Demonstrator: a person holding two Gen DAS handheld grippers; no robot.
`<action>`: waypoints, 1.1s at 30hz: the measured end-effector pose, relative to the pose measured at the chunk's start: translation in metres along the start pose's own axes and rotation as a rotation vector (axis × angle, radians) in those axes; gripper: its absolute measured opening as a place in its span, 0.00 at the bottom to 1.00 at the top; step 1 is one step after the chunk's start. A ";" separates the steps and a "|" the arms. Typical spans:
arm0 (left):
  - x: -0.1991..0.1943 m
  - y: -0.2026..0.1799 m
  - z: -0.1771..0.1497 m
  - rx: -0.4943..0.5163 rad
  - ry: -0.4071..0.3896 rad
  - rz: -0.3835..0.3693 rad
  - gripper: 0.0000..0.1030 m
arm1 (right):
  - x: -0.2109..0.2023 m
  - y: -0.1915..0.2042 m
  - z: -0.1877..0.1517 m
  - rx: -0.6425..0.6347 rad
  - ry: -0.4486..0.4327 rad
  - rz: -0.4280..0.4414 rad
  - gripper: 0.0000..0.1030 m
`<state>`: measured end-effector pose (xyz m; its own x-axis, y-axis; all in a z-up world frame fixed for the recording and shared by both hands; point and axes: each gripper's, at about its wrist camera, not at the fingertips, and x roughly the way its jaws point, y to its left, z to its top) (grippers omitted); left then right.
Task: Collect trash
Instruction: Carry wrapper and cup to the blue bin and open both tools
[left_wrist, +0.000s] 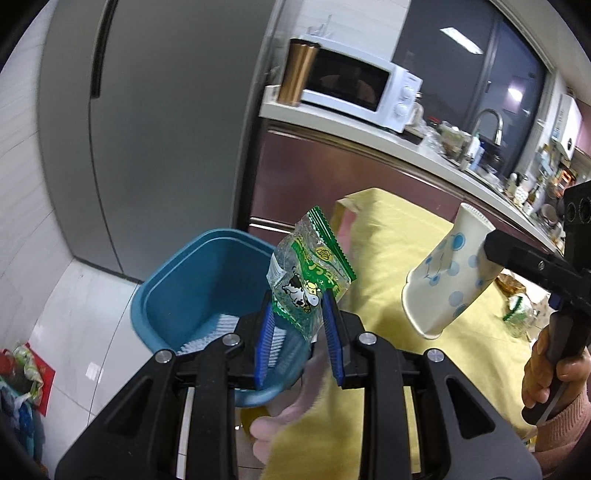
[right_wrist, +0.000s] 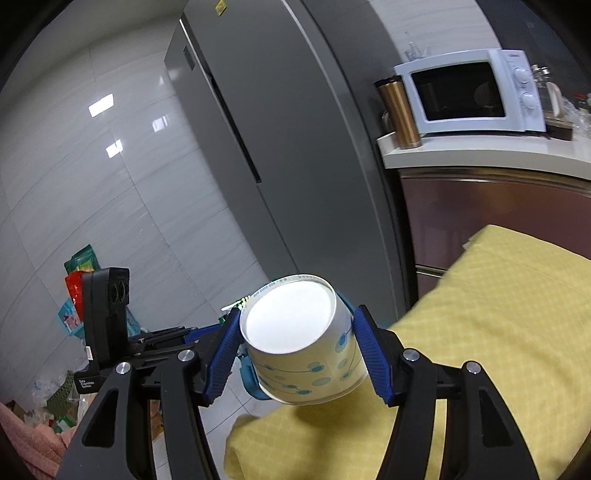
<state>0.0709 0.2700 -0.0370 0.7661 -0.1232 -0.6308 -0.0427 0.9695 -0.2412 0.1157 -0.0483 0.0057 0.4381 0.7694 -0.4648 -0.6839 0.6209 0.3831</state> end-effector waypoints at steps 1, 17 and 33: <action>0.001 0.006 -0.001 -0.008 0.004 0.012 0.25 | 0.004 0.001 0.001 -0.001 0.003 0.002 0.58; 0.032 0.045 -0.011 -0.077 0.072 0.081 0.25 | 0.080 0.013 0.011 -0.023 0.119 0.013 0.58; 0.083 0.068 -0.009 -0.115 0.150 0.125 0.26 | 0.150 0.017 0.005 -0.042 0.275 -0.037 0.58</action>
<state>0.1253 0.3239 -0.1125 0.6467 -0.0423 -0.7616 -0.2108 0.9497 -0.2317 0.1730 0.0778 -0.0533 0.2925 0.6729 -0.6795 -0.6961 0.6370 0.3312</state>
